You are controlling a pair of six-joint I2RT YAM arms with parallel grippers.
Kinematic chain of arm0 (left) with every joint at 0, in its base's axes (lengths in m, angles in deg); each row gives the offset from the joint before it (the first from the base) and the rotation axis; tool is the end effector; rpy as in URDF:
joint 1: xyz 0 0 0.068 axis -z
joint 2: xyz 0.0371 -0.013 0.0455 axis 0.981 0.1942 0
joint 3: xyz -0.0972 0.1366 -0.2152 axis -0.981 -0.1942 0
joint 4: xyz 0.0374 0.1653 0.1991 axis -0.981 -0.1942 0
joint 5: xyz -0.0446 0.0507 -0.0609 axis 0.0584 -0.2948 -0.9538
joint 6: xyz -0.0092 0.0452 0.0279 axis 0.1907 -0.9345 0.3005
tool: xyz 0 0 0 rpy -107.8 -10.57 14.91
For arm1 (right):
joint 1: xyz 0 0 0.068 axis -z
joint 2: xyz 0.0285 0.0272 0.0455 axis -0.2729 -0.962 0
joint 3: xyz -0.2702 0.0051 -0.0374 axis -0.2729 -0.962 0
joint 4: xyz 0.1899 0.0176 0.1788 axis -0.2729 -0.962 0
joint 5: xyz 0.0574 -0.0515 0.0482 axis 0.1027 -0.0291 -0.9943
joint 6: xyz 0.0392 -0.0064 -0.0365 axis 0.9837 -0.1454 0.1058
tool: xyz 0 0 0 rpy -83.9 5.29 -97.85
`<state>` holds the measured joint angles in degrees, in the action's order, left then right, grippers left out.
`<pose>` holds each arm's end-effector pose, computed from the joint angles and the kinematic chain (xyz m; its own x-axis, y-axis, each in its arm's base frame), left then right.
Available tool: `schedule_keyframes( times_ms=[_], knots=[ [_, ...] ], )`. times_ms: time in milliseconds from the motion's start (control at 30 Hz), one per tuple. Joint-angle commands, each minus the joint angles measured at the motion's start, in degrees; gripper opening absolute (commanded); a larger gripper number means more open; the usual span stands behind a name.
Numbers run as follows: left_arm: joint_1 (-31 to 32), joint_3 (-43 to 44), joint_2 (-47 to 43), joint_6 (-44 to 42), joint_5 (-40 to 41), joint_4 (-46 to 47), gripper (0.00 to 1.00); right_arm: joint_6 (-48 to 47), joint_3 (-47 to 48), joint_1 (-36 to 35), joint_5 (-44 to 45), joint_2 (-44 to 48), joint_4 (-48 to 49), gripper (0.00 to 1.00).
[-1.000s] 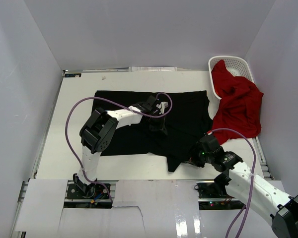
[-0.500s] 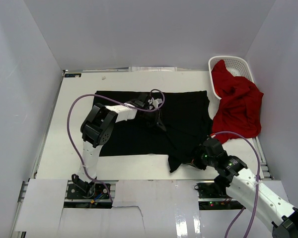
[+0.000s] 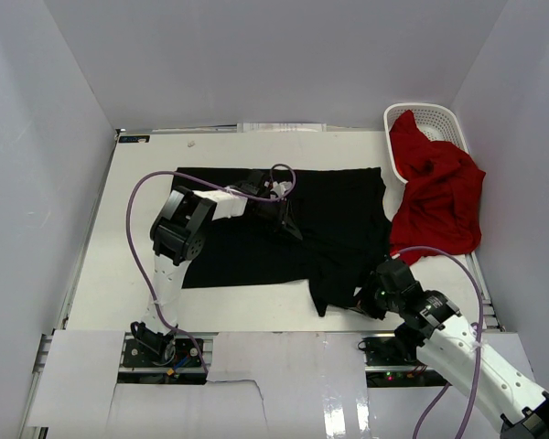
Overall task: Fold and stack the t-shirts
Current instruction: Grap the side of the flattened tshirt closest away from the robot with both arms
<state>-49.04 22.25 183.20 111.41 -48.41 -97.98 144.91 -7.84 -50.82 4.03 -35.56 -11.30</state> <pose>0.3709 -0.2431 0.0966 -0.9868 0.1548 -0.0471 0.1278 0.5670 -0.8137 0.0892 0.0649 0.1606 -0.8262 0.4877 -0.2821 0.2448 0.7616 0.6000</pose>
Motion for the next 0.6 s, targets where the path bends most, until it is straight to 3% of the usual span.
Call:
schedule_keyframes(
  times_ms=[0,267,567],
  knots=[
    [-3.5,-3.1,6.4,-5.9,22.9,-5.3,0.32,-1.2,1.5,-0.1,-2.1,1.9,-8.3,0.08],
    [-4.1,-3.3,6.0,-6.1,23.0,-5.6,0.32,-2.7,6.5,-0.1,-1.4,1.5,-12.9,0.08],
    [-5.7,1.7,7.5,-6.3,21.4,-7.2,0.32,-8.9,13.6,-0.1,-0.2,-9.7,-11.6,0.08]
  ],
)
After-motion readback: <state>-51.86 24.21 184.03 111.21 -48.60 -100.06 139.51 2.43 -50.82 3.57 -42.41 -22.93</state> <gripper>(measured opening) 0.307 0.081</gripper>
